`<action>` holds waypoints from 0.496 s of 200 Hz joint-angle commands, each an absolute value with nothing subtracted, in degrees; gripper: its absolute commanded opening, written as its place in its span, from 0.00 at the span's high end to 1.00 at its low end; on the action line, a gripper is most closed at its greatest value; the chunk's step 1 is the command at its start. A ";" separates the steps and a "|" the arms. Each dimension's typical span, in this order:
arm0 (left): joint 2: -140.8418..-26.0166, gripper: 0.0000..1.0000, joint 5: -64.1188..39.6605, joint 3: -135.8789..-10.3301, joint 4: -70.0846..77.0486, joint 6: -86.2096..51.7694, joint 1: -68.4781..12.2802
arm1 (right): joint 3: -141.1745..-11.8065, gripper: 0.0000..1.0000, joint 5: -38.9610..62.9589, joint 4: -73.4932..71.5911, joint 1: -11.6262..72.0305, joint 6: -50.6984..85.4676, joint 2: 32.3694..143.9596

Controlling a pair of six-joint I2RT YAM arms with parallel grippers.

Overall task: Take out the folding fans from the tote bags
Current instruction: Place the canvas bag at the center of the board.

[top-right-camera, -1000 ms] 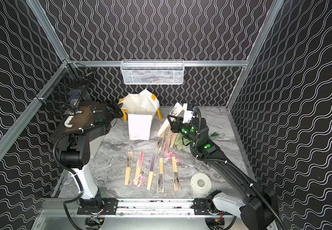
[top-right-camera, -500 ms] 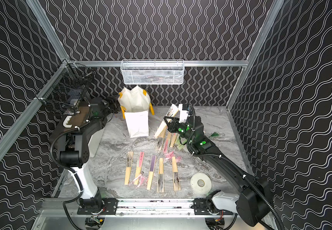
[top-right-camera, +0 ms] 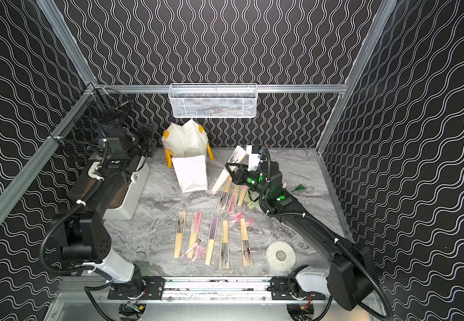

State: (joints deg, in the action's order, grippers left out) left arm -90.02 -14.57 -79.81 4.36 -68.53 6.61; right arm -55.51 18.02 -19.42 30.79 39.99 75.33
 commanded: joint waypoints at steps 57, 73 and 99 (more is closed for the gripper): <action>-72.39 0.01 -17.77 -83.68 -13.82 -37.39 6.73 | -57.74 0.89 17.69 -28.63 48.64 39.02 85.21; -70.50 0.01 -18.35 -84.73 -18.18 -34.71 6.75 | -59.69 0.89 17.27 -28.52 52.92 37.24 88.78; -66.94 0.01 -13.55 -85.31 -23.54 -32.53 6.69 | -62.60 0.89 18.71 -30.12 57.36 38.19 96.18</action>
